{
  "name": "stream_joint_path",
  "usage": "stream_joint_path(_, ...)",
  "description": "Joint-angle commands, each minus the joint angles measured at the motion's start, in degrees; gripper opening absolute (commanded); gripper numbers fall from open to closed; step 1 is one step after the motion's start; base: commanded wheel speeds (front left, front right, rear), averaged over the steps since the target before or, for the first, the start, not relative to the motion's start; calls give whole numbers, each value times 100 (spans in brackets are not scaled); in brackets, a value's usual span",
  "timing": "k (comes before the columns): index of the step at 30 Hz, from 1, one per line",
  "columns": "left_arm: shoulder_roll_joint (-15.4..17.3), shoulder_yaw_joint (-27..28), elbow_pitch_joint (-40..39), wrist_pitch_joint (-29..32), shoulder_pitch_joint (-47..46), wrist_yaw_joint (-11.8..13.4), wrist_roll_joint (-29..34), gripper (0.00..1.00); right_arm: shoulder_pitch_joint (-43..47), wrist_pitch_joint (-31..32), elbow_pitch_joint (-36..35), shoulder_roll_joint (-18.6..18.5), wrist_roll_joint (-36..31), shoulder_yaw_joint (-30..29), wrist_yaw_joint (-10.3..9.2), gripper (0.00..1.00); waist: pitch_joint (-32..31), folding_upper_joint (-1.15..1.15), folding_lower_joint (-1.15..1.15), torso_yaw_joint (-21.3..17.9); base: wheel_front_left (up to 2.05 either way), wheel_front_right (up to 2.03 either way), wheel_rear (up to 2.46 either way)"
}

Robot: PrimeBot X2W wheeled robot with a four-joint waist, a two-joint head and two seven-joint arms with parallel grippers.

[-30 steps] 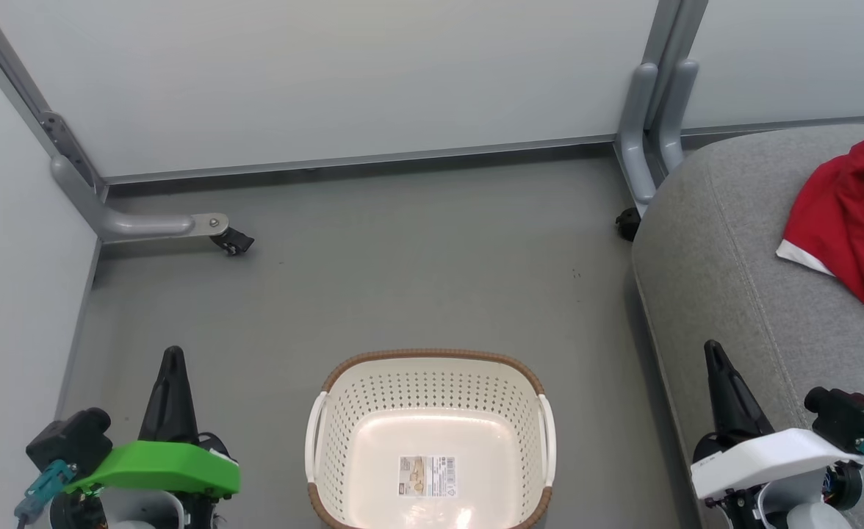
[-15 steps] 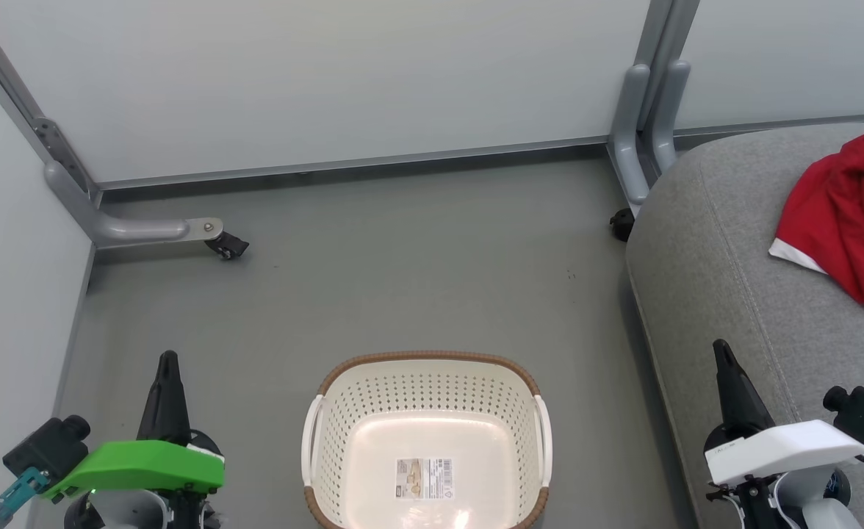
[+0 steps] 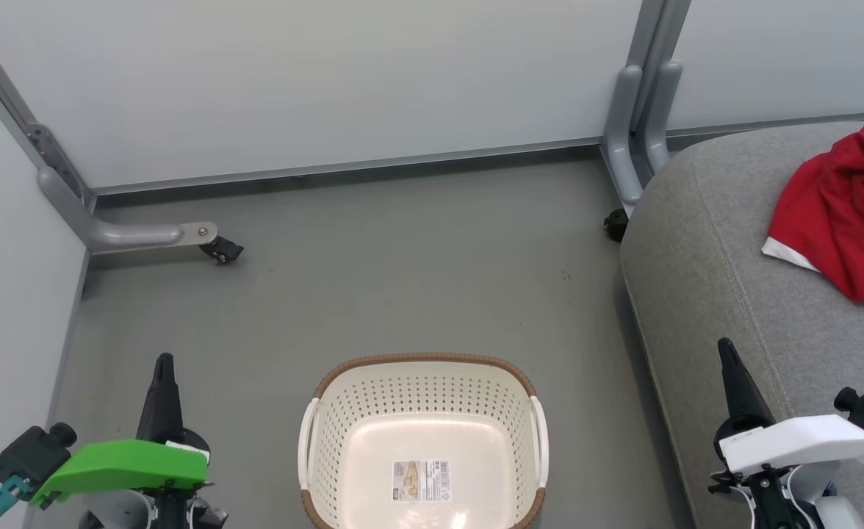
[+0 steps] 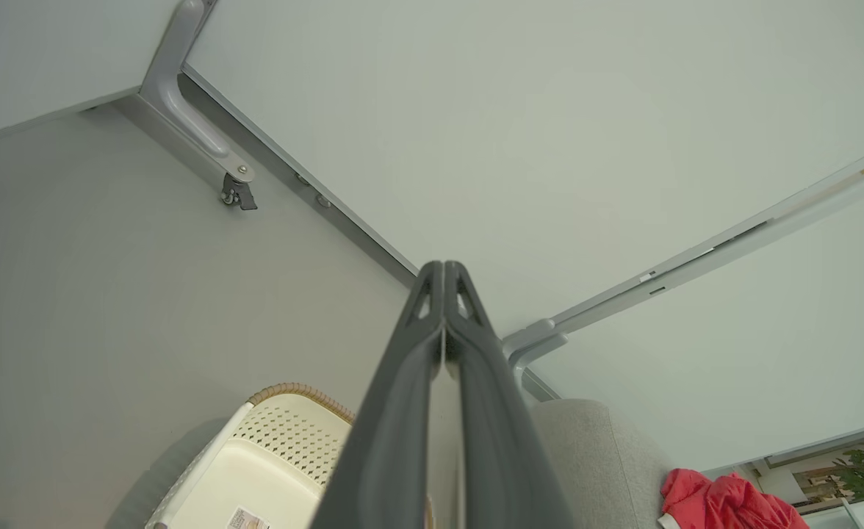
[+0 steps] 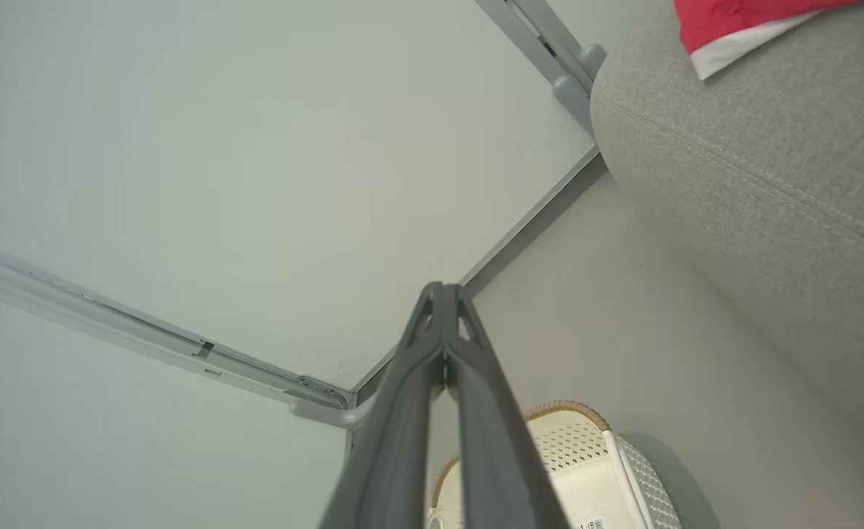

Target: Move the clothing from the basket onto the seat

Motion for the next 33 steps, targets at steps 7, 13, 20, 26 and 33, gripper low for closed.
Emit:
stream_joint_path(7, 28, 63, -66, 136, -177, -50, -583, 0, -154, 142, -1, -56, 569, -64, 0, 0, -12, 0, 0, -34, 0, 0, 0)
stream_joint_path(13, 29, 94, -62, 235, -183, -69, -955, 0, -172, 238, 28, -58, 933, -96, 0, 0, -22, 0, 0, -60, 0, 0, 0)
stream_joint_path(20, 30, 128, -57, 341, -192, -86, -1372, 0, -191, 344, 63, -59, 1338, -135, -1, 0, -33, 0, 0, -92, 0, 0, 0)
stream_joint_path(26, 31, 152, -53, 422, -204, -93, -1705, 0, -215, 434, 89, -59, 1658, -167, -1, 0, -42, 0, 0, -118, 0, 0, 0)
stream_joint_path(33, 32, 179, -49, 510, -219, -112, -2067, 0, -242, 531, 119, -58, 2006, -203, -1, 0, -53, 0, 0, -149, 0, 0, 0)
